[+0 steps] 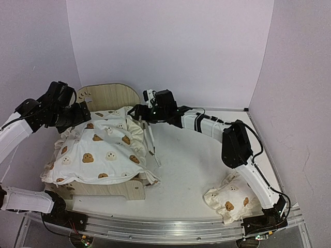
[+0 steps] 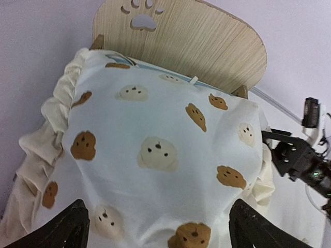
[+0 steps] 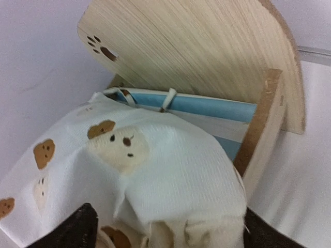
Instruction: Set up the pet bed
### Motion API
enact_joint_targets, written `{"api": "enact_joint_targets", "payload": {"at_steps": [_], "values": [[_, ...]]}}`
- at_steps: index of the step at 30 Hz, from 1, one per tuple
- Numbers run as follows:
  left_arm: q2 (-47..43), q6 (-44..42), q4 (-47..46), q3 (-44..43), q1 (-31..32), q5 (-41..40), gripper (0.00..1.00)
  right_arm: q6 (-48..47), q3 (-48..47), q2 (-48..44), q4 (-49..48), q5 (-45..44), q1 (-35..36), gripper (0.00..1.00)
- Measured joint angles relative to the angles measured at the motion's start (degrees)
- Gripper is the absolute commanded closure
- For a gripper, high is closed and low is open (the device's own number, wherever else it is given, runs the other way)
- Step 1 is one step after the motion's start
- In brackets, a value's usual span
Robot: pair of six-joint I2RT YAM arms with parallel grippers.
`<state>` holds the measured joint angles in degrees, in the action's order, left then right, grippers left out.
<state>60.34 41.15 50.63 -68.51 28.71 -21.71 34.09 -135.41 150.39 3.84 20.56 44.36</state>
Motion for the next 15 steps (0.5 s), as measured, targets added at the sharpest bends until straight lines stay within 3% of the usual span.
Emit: {"api": "enact_joint_targets", "payload": {"at_steps": [3,7,12,15], "values": [[4.2,-4.7,-1.3,-1.4,-2.2,-0.4,0.01,-4.7,1.5,-5.2,10.0,-2.4,-0.6,0.02],[10.3,-10.0,-3.3,-1.0,-12.4,4.9,0.01,-8.5,13.1,-18.0,18.6,-1.5,-1.6,0.02],[15.0,-13.3,-6.8,1.3,-21.4,10.9,0.08,-6.3,26.9,-29.0,16.4,4.7,-1.9,0.07],[18.3,-14.2,-9.9,1.9,-22.3,14.4,0.23,-3.0,34.1,-30.7,10.9,6.1,0.2,0.15]]}}
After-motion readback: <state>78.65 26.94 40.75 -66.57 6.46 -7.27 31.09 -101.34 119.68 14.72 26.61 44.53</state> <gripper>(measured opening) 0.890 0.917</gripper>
